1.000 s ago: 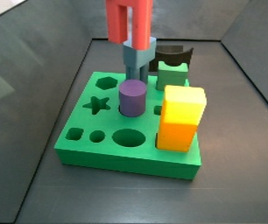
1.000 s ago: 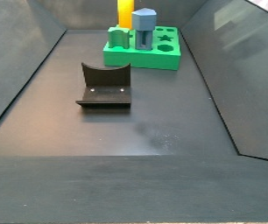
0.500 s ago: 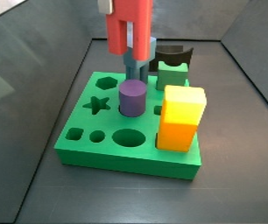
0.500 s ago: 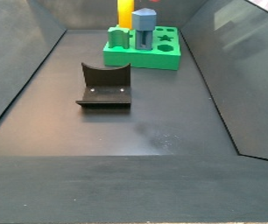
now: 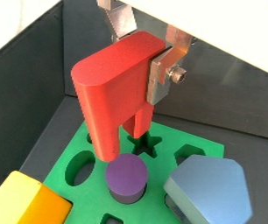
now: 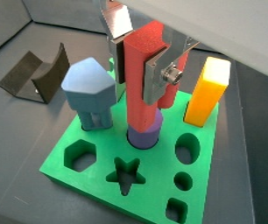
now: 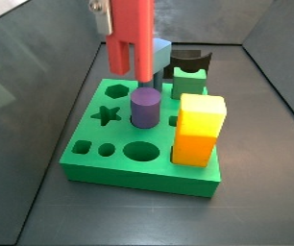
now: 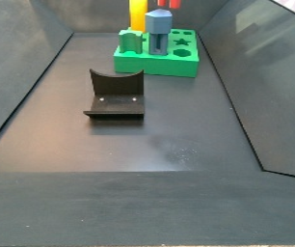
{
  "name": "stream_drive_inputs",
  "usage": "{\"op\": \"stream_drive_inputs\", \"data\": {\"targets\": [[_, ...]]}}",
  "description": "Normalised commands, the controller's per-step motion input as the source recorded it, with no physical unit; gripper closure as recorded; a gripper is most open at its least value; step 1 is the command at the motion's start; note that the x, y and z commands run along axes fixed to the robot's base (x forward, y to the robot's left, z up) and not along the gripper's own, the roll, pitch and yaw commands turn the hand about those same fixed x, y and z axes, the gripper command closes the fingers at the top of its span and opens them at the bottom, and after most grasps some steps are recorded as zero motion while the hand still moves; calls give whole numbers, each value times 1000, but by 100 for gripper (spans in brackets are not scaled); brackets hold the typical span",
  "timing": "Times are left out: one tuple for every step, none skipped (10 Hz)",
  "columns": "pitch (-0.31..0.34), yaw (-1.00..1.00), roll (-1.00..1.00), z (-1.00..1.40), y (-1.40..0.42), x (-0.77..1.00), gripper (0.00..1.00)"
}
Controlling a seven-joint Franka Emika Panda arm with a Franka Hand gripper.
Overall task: Pick up the square-circle object. Move up. Rotate the square-circle object. Place the square-circle object on the fixture. Regrasp the square-circle object. Move to above the board. Insert the square-circle object.
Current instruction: Insert the square-circle object.
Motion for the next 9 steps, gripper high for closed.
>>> {"op": "stream_drive_inputs", "data": {"targets": [[-66,1000,24,-234,-54,-80,100],[-61,1000,24,-243,-26,-51,100],[-54,1000,24,-260,0,-17,100],[-54,1000,26,-263,0,-14,100],[-17,1000,31,-217,0,0,100],[0,1000,73,-217,0,-20,100],[0,1000,87,-237,0,-46,100],[0,389,83,0,-140,0,100],[0,0,0,0,-43,0,100]]}}
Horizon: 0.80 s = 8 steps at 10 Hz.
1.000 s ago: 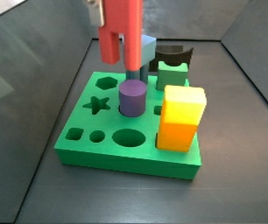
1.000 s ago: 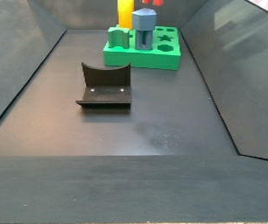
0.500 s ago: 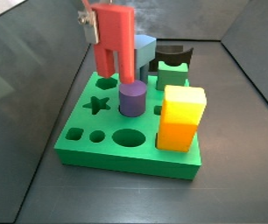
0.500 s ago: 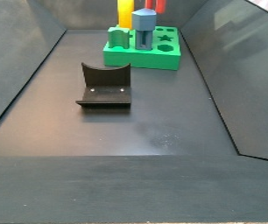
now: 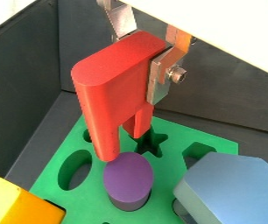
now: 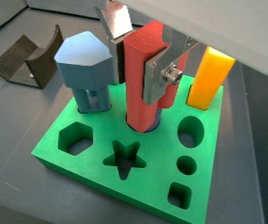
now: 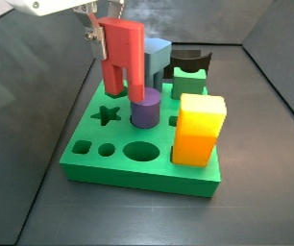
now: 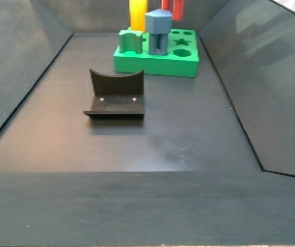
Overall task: Pick up the square-circle object. Move up. Rotate the square-circle object. Place the square-circle object on the fixture. Regrasp the square-circle object. Move to above the board. Insert the square-circle object.
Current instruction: Insert the square-circle object.
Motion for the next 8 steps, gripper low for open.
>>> {"op": "stream_drive_inputs", "data": {"targets": [[11,80,63,0,-106,54,100],[14,103,37,0,-80,83,100],[0,131,33,-34,-120,20,100],[99,169,16,-51,-303,640,100],[57,0,91,-89,-197,257,100],[0,149,104,-300,-77,-346,100],[0,163,150,-331,-57,-369,100],[0,214,151,-337,0,-351,100]]}}
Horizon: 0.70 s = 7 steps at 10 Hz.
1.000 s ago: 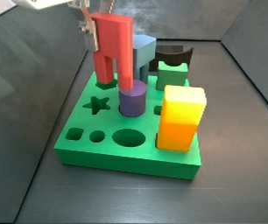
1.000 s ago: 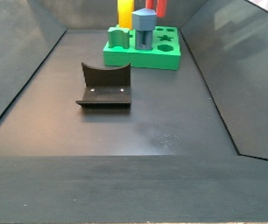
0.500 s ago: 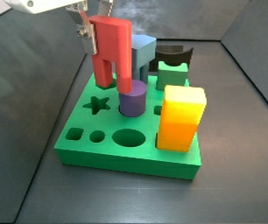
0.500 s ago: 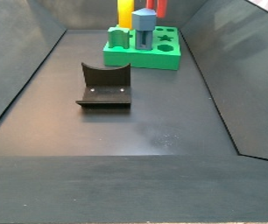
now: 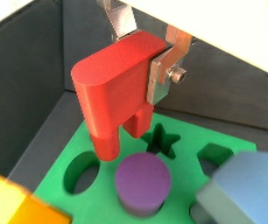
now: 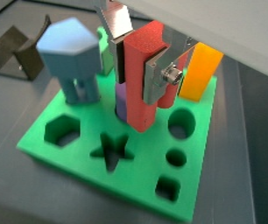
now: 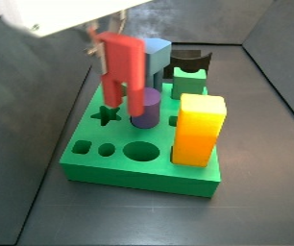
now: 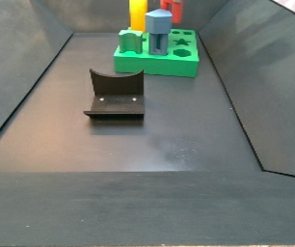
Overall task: Pick up the square-circle object. Move up. Rotate the square-circle object. Place the square-circle object on the fixture. Regrasp the square-circle object. Move to above the board. Insert the square-circle object.
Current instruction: Insert the square-circle object.
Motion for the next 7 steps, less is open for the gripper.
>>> {"op": "stream_drive_inputs", "data": {"targets": [[0,189,109,-237,0,-366,100],[0,140,99,-146,-63,-266,100],[0,54,21,-74,-91,0,100],[0,180,104,-303,-363,-166,100],[0,266,101,-303,-497,-123,100],[0,454,139,-329,-469,-146,100],[0,486,111,-283,-277,0,100]]}}
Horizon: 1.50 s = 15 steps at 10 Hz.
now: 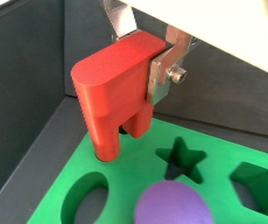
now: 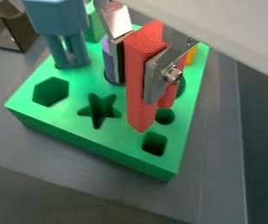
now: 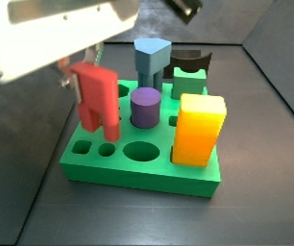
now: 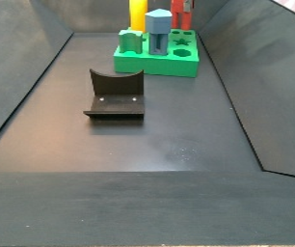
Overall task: Pick up the square-circle object. Move up. Rotate the square-circle object. Place the square-circle object on the fixture. Regrasp the square-circle object. Move to above the board. Insert the square-circle object.
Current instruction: Insert the square-circle object.
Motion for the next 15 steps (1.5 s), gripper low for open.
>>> {"op": "stream_drive_inputs", "data": {"targets": [[11,223,36,-86,0,37,100],[10,237,160,-271,0,0,100],[0,397,324,-606,0,-223,100],[0,511,334,-600,0,-220,100],[0,423,273,-537,-100,-49,100],[0,386,319,-626,-154,-111,100],[0,260,234,-463,-306,-71,100],[0,200,140,-443,-291,0,100],[0,246,189,-657,-200,0,100],[0,320,224,-789,-209,74,100],[-24,571,133,-800,-106,206,100],[-40,931,-87,-749,49,54,100],[-24,1000,-94,-754,34,0,100],[-20,620,49,-329,-97,49,100],[0,0,0,0,0,0,100]]}}
